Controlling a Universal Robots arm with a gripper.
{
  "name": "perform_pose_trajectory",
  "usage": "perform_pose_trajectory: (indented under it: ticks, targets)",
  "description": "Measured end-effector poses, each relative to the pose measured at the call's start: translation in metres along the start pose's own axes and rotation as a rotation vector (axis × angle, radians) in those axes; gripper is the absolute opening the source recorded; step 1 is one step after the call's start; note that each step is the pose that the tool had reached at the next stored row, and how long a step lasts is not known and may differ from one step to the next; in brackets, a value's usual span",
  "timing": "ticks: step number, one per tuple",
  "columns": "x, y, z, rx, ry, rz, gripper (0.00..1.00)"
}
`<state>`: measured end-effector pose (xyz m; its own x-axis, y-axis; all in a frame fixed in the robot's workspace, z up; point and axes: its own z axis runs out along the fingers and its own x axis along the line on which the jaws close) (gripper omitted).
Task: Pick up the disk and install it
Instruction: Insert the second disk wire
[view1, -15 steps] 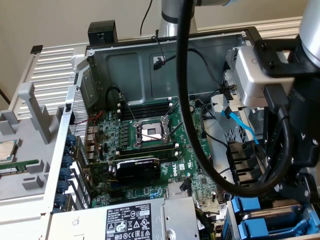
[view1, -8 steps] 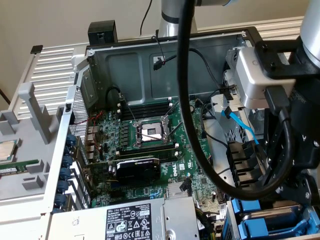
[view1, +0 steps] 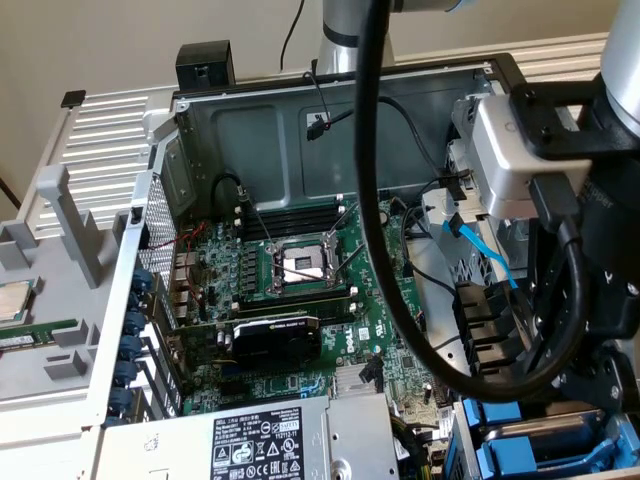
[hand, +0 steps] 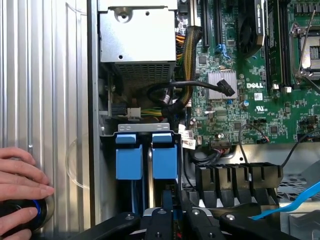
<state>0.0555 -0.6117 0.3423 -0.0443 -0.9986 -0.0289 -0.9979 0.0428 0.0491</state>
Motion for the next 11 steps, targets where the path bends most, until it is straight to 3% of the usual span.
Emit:
perform_pose_trajectory:
  ticks: [11]
  targets:
    - [0.0000,-0.0005,0.0019,-0.0003,-0.0057,0.000,0.16]
